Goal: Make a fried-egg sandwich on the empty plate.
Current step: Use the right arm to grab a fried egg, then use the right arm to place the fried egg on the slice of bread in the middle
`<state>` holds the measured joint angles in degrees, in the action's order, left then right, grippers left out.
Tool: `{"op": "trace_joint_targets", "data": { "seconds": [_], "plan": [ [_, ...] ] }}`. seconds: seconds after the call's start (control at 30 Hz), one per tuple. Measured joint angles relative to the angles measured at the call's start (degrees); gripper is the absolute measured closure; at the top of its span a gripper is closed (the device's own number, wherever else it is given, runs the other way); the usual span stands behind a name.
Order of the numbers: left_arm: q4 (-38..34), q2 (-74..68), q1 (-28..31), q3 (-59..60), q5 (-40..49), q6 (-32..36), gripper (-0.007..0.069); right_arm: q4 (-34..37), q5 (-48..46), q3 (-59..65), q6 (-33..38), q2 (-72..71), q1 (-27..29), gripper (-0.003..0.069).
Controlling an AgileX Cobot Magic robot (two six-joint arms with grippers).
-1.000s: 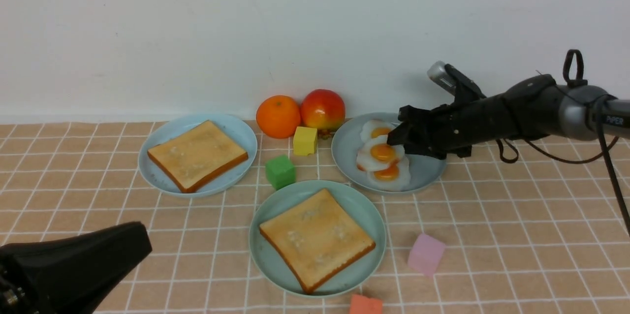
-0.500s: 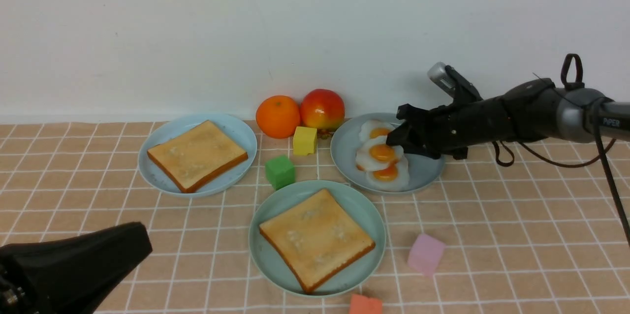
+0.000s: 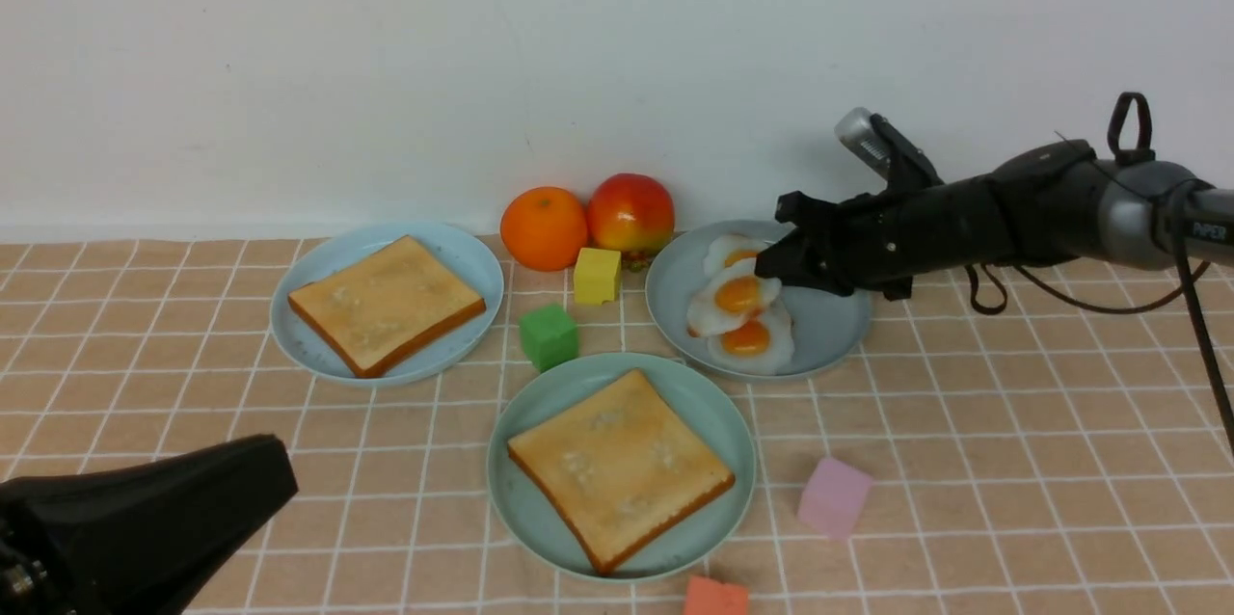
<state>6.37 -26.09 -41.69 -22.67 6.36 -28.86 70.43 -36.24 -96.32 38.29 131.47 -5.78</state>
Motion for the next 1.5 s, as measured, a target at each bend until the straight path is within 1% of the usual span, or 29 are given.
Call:
{"op": "trace_joint_targets", "data": {
  "seconds": [0.17,0.3,0.43,0.53,0.57,0.67,0.73,0.8,0.83,0.9,1.07,1.17,1.23,1.3,1.33,1.37,1.43,1.47,1.5],
  "plan": [
    [0.1,0.0,0.0,0.0,0.0,0.0,0.0619,-0.3,-0.8,0.0,1.0,-1.5,1.0,0.0588],
    [0.3,0.0,0.0,0.0,1.0,0.0,0.0617,-0.8,-4.1,0.1,1.4,-2.9,2.7,0.0589],
    [3.1,0.0,0.0,0.0,5.4,0.0,0.0615,-1.0,-10.9,0.1,2.5,-6.9,4.5,0.0591],
    [6.6,0.0,0.0,0.0,8.7,0.0,0.061,-1.9,-17.1,1.8,2.5,-11.0,4.1,0.0591],
    [6.6,0.0,0.0,0.0,8.9,0.0,0.0609,-2.1,-17.8,2.4,2.4,-11.3,4.0,0.0591],
    [8.9,0.0,0.0,0.0,11.2,0.0,0.0606,-2.3,-21.6,9.8,2.1,-16.3,-0.3,0.0591],
    [9.6,0.0,0.0,0.0,11.8,0.0,0.0606,-2.0,-21.6,14.8,2.7,-17.8,-4.1,0.0593],
    [10.3,0.0,0.0,0.0,11.8,0.0,0.0606,-1.0,-19.7,18.2,3.8,-18.0,-7.6,0.0593],
    [10.3,0.0,0.0,0.0,11.8,0.0,0.0606,-0.7,-18.9,18.7,3.9,-18.0,-7.9,0.0593],
    [11.5,0.0,0.0,0.0,11.8,0.0,0.0606,1.6,-14.5,20.2,4.7,-17.0,-10.8,0.0594],
    [12.0,0.0,0.0,0.0,11.9,0.0,0.0605,7.6,-10.1,20.5,4.9,-14.5,-12.7,0.0594],
    [12.0,0.0,0.0,0.0,11.9,0.0,0.0605,8.6,-7.8,20.5,4.9,-13.0,-13.2,0.0584],
    [12.0,0.0,0.0,0.0,12.4,0.0,0.0603,8.6,-7.0,20.5,4.9,-12.2,-13.2,0.0551],
    [12.0,0.0,0.0,0.0,12.6,0.0,0.0603,8.4,-6.7,20.5,4.9,-11.8,-13.2,0.0489],
    [12.0,0.0,0.0,0.0,12.7,0.0,0.0603,8.4,-6.7,20.5,4.9,-11.8,-13.2,0.0481],
    [12.0,0.0,0.0,0.0,12.8,0.0,0.0602,7.3,-6.6,20.5,4.6,-11.7,-13.2,0.0409],
    [12.0,0.0,0.0,0.0,13.0,0.0,0.06,4.2,-7.3,20.5,3.0,-11.9,-12.8,0.0312],
    [12.0,0.0,0.0,0.0,13.1,0.0,0.06,3.8,-7.4,20.5,2.7,-12.0,-12.6,0.0293],
    [12.0,0.0,0.0,0.0,13.4,0.0,0.06,1.9,-7.8,20.5,1.5,-12.1,-12.4,0.0269]
  ]
}}
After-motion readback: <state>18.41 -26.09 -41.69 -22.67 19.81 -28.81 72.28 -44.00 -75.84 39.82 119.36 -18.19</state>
